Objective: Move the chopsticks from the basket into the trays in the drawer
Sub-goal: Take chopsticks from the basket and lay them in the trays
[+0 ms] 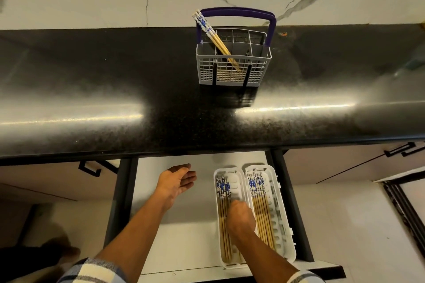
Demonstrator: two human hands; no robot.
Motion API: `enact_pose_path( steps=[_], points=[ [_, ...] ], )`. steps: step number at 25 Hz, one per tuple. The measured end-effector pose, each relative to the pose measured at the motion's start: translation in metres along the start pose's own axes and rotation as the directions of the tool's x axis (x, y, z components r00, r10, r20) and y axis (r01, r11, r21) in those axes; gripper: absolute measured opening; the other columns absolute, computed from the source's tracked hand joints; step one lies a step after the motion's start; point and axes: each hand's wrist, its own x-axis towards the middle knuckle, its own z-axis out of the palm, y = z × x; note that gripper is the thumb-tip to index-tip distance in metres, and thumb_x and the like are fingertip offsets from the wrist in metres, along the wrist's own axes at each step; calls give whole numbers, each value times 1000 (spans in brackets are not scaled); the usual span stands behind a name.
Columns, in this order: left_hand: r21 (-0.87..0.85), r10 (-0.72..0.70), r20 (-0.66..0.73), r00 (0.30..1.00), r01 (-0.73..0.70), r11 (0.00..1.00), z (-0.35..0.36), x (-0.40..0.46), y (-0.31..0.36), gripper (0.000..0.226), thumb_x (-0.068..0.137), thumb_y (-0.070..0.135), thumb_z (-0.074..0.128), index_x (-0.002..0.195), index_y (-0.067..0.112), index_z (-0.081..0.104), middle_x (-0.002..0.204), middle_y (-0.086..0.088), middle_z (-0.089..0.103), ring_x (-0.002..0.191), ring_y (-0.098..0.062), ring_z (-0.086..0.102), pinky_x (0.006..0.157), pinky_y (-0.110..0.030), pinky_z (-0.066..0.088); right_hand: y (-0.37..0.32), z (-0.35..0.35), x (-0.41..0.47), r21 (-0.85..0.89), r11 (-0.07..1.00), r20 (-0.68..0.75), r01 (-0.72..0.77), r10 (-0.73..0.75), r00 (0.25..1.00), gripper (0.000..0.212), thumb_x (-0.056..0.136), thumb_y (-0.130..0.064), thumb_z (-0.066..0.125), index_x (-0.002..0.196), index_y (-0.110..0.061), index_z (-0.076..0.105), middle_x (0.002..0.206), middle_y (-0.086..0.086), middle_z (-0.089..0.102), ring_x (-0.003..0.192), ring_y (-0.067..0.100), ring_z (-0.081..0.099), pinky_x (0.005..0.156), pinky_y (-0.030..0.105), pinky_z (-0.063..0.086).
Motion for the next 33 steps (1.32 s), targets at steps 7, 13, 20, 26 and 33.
enact_pose_path(
  steps=[7,13,20,26,33],
  points=[
    [-21,-15,-19,1000,14,1000,-5,0,-5,18,100,13,52,110,5,65,107,-20,73,102,-33,70,90,-44,55,0,2,4,-4,999,-5,41,-41,999,20,100,-14,54,118,-12,61,110,4,69,93,14,70,80,24,59],
    [-5,-10,-28,1000,10,1000,-11,-2,-6,11,97,10,57,100,6,67,107,-21,73,101,-33,70,89,-43,55,-4,-4,10,11,1000,-7,13,-13,1000,18,99,-13,55,115,-10,63,109,6,70,95,16,71,79,24,59],
    [0,-7,-36,999,7,1000,-13,-1,-2,14,97,10,57,105,4,67,106,-20,73,102,-33,70,91,-44,55,-3,-1,7,35,999,-21,25,-25,999,19,99,-15,55,116,-11,62,109,5,70,94,15,70,79,23,59],
    [26,46,35,998,-47,999,-6,-9,9,21,93,22,65,108,7,66,104,-17,75,99,-31,72,82,-38,58,-3,-10,2,37,999,-20,36,-35,999,17,100,-14,54,114,-12,64,104,3,71,88,13,70,77,23,59],
    [407,42,450,892,-247,879,38,-46,95,32,96,35,58,111,10,71,104,-12,76,98,-25,74,87,-36,58,-77,-138,4,181,948,-282,261,-205,937,26,101,-35,50,92,-18,67,81,-2,68,68,13,62,63,26,55]
  ],
)
